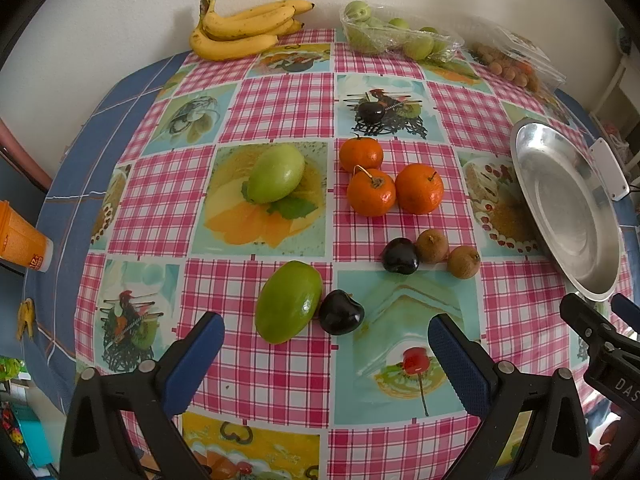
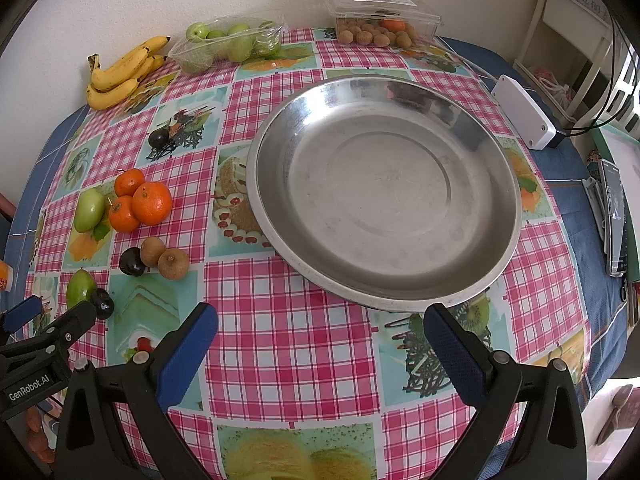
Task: Organize fruits
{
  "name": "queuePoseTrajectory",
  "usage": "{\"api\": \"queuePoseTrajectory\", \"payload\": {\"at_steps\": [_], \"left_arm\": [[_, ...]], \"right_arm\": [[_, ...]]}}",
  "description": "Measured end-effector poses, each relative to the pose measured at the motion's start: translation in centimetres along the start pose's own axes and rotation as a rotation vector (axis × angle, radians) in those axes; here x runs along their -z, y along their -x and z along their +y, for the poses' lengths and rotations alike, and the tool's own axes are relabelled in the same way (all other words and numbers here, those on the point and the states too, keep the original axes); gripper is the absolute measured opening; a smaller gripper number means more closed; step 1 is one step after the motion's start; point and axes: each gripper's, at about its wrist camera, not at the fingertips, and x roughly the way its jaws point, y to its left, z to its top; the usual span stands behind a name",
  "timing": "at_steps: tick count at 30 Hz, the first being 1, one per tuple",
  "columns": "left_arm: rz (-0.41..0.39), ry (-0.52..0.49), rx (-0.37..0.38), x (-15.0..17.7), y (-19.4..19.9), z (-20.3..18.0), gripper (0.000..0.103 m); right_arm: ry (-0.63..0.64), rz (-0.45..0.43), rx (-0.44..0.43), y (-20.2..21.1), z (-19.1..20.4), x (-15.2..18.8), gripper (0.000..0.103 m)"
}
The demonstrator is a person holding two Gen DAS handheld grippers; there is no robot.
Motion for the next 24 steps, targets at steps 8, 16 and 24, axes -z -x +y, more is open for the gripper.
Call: {"api": "queuePoseTrajectory", "payload": {"at_steps": [8, 16, 24], "left_arm": [[0.0, 0.001, 0.0, 0.0, 0.0, 0.0, 0.103], [-0.014, 0.03, 0.002, 0.1, 0.1, 0.6, 0.103], [-0.135, 0.16, -0.04, -0.6, 1.7, 4.2, 0.103]], "right_arm": [[0.0, 0.001, 0.001, -0.1, 0.0, 0.0, 0.102], [0.001, 0.002, -0.004, -0.1, 0.1, 0.0, 0.102], [0.032, -0.024, -0.076, 0.1, 1.1, -0.2, 0.102]]}}
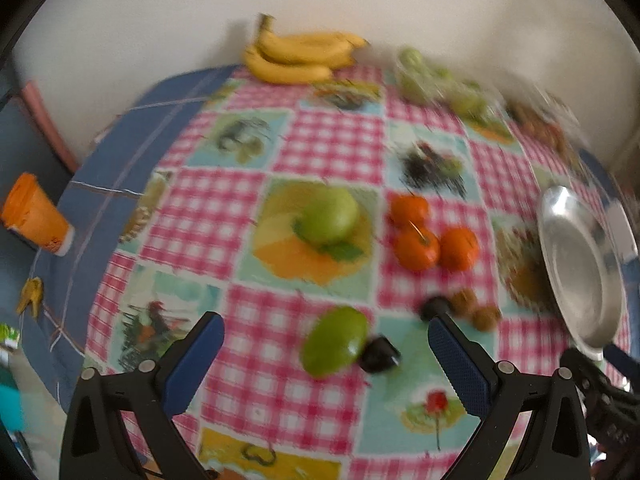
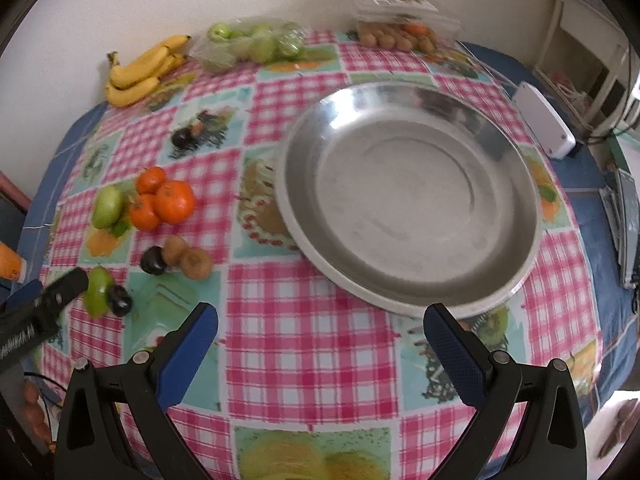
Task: Organize fruits
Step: 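Move the right tool to the brown kiwi while the left tool approaches the green mango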
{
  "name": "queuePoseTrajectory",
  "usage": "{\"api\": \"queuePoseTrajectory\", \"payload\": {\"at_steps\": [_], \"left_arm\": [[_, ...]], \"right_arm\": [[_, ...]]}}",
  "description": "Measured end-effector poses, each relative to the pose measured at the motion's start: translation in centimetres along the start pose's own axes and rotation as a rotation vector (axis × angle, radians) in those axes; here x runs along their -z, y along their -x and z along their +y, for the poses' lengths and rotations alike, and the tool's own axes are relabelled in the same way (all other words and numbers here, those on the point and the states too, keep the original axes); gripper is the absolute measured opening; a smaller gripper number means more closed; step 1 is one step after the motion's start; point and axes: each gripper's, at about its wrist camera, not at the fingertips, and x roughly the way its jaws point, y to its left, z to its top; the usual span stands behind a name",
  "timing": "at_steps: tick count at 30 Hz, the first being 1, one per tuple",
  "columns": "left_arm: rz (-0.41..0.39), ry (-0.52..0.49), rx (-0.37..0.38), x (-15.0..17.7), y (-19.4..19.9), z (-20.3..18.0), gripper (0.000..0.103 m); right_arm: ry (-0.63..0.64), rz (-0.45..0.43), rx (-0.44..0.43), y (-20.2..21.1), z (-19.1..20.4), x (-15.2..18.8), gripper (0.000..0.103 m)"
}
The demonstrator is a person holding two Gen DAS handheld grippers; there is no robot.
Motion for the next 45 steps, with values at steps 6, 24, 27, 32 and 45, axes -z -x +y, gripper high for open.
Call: {"api": "queuePoseTrajectory", "payload": {"at_steps": [6, 24, 27, 32, 45], "left_arm": [[-0.021, 0.076, 0.001, -0.8, -0.4, 2.4, 0.103], [0.077, 0.109, 0.004, -1.4, -2.8, 4.0, 0.103], [0.091, 0.127, 0.021, -1.3, -3.0, 4.2, 0.103], [0.133, 0.116, 0.043, -1.0, -3.7, 3.6, 0.103], [0.224, 0.133, 0.111, -0.2, -5.2, 2.9, 0.095]], "right_arm": [[-0.002, -0.07, -0.118, 0.6, 1.7, -1.3, 0.102], [0.22, -0.01, -0.216, -1.9, 8.6, -2.5, 0.102], [0.247, -0.013, -0.188, -1.9, 9.3, -2.4, 0.102], [0.238, 0.028, -0.222, -3.0, 9.4, -2.6, 0.102], [0.223, 0.13, -0.217, -5.5, 9.0, -3.1, 0.093]]}}
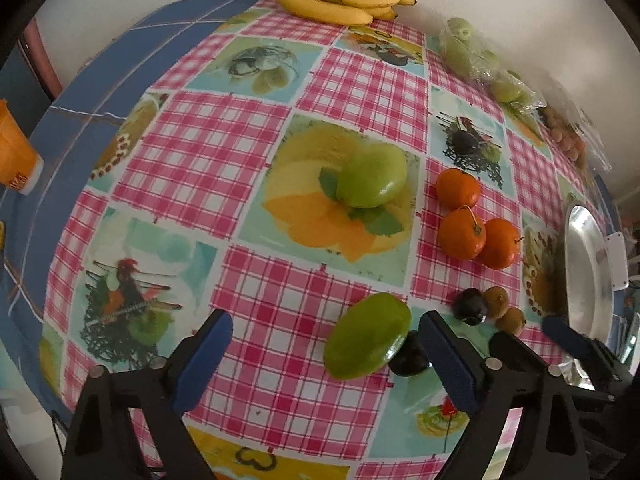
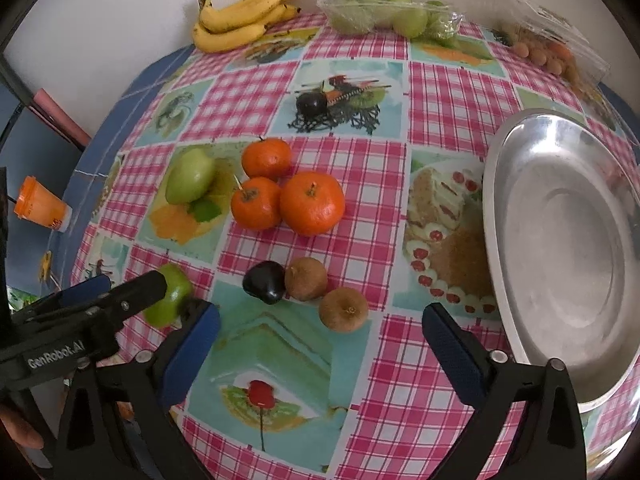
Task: Organize fruits
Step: 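Move the right tool to the brown kiwi while the left tool approaches the green mango, then close the right gripper on the kiwi while the left gripper closes on the mango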
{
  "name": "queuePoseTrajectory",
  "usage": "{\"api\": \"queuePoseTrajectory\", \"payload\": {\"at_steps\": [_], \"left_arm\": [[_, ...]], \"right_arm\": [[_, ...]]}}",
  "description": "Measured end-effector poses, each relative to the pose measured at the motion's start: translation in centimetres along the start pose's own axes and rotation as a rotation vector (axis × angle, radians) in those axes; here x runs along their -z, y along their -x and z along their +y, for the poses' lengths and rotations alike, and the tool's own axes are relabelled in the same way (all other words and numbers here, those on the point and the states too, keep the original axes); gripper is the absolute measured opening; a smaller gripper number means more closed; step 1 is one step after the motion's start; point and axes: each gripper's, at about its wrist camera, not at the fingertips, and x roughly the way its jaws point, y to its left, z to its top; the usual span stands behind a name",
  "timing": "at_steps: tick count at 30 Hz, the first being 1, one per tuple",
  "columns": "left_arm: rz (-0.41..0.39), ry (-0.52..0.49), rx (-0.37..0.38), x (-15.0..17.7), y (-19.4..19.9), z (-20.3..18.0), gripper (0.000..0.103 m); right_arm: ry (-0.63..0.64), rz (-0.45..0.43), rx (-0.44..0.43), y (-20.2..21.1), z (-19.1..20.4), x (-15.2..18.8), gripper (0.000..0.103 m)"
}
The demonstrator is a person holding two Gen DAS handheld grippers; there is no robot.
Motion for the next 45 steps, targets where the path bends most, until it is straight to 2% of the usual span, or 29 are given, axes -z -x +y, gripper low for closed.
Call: {"api": "queuePoseTrajectory", "payload": {"at_steps": [2, 8, 11, 12, 15, 17, 20, 22, 35, 41, 43, 45], "left_arm": [[0.003, -0.007, 0.003, 0.0, -0.1, -0.2, 0.093], [0.016, -0.026, 0.029, 0.1, -0.4, -0.9, 0.076], [0.021, -0.032, 0.041, 0.1, -0.5, -1.1, 0.072], [0.022, -0.034, 0.043, 0.2, -0.5, -1.1, 0.07], [0.026, -0.039, 0.033, 0.3, -0.6, -1.2, 0.07], [0.025, -0.035, 0.028, 0.3, -0.7, -1.1, 0.07], [0.01, -0.022, 0.024, 0.1, -0.7, -1.0, 0.07], [-0.003, -0.012, 0.017, 0.1, -0.4, -0.6, 0.07], [-0.111, 0.091, -0.071, -0.5, 1.3, 2.1, 0.069], [-0.052, 0.045, -0.038, -0.4, 0.2, 1.2, 0.069], [-0.037, 0.029, -0.043, -0.3, -0.1, 0.8, 0.062], [-0.026, 0.026, 0.008, -0.2, -0.2, 0.7, 0.043]], "right_arm": [[0.008, 0.009, 0.023, -0.2, 0.1, 0.1, 0.082], [-0.015, 0.029, 0.033, -0.9, -0.6, 0.2, 0.056], [-0.023, 0.029, 0.031, -1.0, -0.8, 0.2, 0.045], [-0.028, 0.029, 0.031, -1.1, -0.9, 0.2, 0.044], [-0.032, 0.036, 0.031, -1.1, -1.2, 0.2, 0.042], [-0.031, 0.041, 0.034, -1.1, -1.2, 0.4, 0.036], [-0.03, 0.037, 0.033, -1.3, -1.1, 0.3, 0.034], [-0.027, 0.035, 0.035, -1.4, -1.0, 0.3, 0.028], [-0.015, 0.053, 0.047, -1.3, -0.7, 0.6, 0.028], [-0.006, 0.057, 0.047, -1.3, -0.5, 0.6, 0.028], [-0.004, 0.058, 0.047, -1.3, -0.5, 0.6, 0.028], [-0.003, 0.058, 0.047, -1.3, -0.6, 0.6, 0.028]]}}
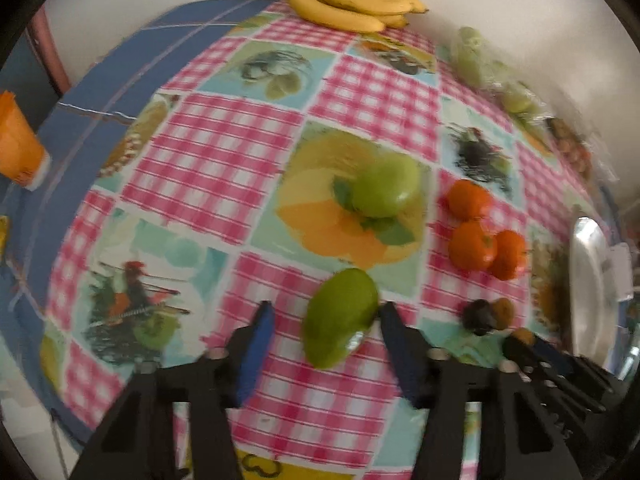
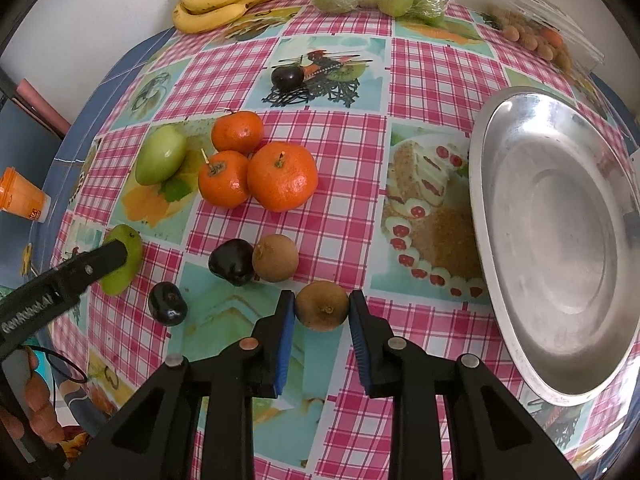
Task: Organize fruits
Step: 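Close the right gripper on the kiwi while the left gripper closes on the mango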
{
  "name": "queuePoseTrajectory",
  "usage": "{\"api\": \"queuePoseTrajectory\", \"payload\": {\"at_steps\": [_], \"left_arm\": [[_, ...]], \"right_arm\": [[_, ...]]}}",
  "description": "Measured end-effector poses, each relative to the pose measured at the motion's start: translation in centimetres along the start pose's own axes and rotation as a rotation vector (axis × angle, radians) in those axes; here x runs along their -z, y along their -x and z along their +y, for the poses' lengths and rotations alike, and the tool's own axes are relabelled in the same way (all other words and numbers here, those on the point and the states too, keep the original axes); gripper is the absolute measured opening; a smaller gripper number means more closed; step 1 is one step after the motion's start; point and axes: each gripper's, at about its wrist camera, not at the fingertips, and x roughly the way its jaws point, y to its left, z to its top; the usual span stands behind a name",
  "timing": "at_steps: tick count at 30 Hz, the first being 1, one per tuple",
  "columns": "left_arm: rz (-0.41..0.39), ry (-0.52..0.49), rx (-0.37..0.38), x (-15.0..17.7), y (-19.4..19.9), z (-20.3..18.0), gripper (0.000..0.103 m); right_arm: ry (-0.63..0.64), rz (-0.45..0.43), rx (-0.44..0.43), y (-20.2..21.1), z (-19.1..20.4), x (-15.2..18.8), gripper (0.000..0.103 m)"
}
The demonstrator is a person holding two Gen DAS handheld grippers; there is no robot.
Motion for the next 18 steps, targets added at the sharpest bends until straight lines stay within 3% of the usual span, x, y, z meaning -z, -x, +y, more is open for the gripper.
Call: {"api": "queuePoseTrajectory", "payload": {"at_steps": [7, 10, 14, 18], "left_arm": [[-0.007, -0.014, 0.003, 0.2, 0.4, -0.4, 0.04], [-0.023, -0.009, 0.016, 0.0, 0.8, -0.3, 0.034], [-0.068, -0.035, 0.0, -0.2, 1.8, -0.6, 0.015], [-0.067, -0.046, -0.01, -0.4, 1.6, -0.8, 0.016]], "right_arm": [[-0.004, 0.003, -0.004, 0.1, -0.2, 0.0, 0.028], [-0.014, -0.012, -0.009, 0.6, -0.3, 0.0, 0.028], [-0.023, -0.042, -0.028, 1.7, -0.4, -0.2, 0.028], [-0.028, -0.042, -0.03, 2.0, -0.6, -0.2, 0.028]]}}
